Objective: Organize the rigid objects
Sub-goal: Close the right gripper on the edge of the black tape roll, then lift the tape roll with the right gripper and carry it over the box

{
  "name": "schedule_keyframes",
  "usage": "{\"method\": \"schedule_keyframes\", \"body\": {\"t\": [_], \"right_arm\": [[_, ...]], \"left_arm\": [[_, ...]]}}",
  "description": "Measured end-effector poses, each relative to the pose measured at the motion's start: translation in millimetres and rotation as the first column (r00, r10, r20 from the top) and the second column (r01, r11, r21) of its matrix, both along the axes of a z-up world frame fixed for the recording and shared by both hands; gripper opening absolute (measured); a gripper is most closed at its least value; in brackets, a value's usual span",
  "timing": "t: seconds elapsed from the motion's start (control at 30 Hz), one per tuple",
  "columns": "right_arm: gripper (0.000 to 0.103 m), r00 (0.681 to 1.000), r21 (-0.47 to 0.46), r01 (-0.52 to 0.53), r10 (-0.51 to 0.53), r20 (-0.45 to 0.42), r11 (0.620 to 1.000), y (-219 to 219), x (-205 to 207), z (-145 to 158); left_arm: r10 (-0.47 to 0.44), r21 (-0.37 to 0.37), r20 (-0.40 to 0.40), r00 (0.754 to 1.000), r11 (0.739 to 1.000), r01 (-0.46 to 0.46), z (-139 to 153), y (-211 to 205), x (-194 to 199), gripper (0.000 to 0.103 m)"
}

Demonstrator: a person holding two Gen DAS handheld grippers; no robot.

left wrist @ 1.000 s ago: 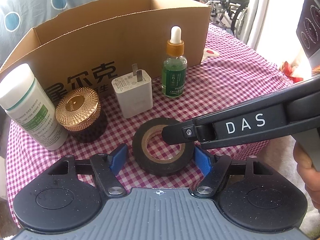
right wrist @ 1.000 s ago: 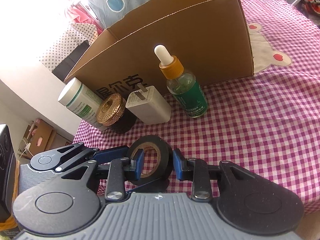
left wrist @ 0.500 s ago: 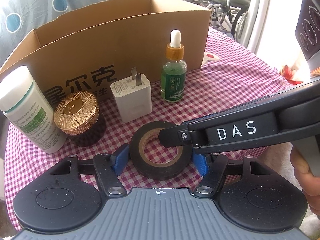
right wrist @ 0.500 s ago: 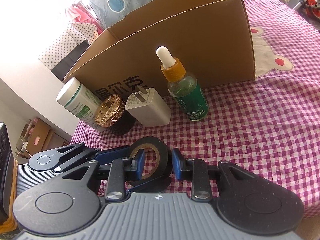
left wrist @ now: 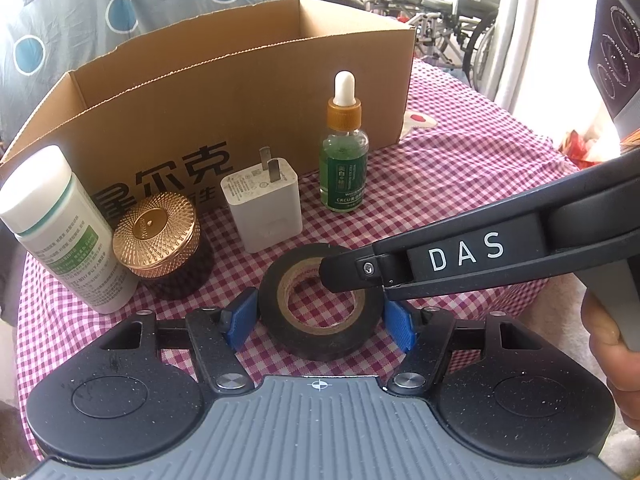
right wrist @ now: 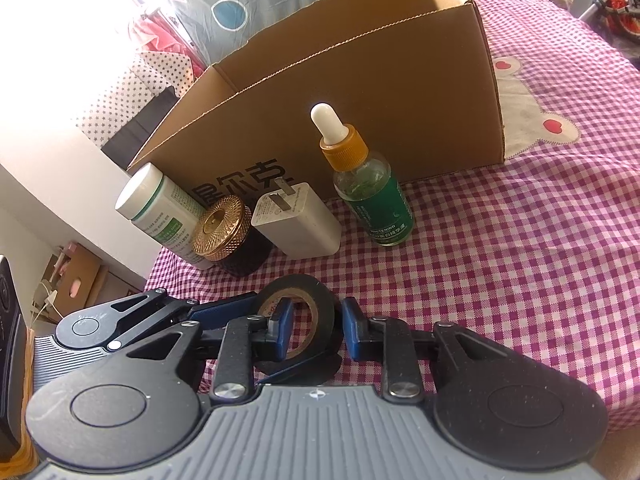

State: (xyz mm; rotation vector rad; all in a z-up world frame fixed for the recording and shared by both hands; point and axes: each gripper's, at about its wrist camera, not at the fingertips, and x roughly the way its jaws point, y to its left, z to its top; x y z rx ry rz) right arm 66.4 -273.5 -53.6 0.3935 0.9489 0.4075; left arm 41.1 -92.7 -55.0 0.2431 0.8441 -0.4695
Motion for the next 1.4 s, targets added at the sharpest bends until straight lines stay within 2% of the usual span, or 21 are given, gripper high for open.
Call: {"method": "schedule_keyframes", "body": {"t": [0.83,1.0,1.13,1.27,1.4], "right_arm": [[0.029,0.997,0.005,0.022,-0.022,0.075,1.0,2.6,-24.6,30.5],[0.029,0.986,-0.017,0.005,-0.002,0.168,1.0,10.7,-26.9,64.7],[0.029,0.965,-0.031,-0.029,0.036,0.26,0.999,18.2,-15.6,101.0],[0.029,0.941,-0.049,-0.068,0.081,0.329,0.996,26.5,9.5,139.7],[0.029,0.937,-0.065,-0.112,0.128,0.326,0.991,31.4,54.6,165.6]], "left_arm": [[0.015,-0.015,0.085,0.996,1.0,-0.014,26.2,-0.8,-21.7,0.067],[0.035,-0.035,0.165,0.986,0.999,-0.029,58.7,6.2,-23.7,0.067],[0.058,-0.06,0.237,0.97,0.997,-0.045,96.2,16.2,-13.8,0.067],[0.071,-0.05,0.292,0.954,0.997,-0.058,130.2,20.3,7.2,0.067],[0.07,-0.026,0.307,0.949,0.998,-0.065,151.4,19.3,41.4,0.067]]}}
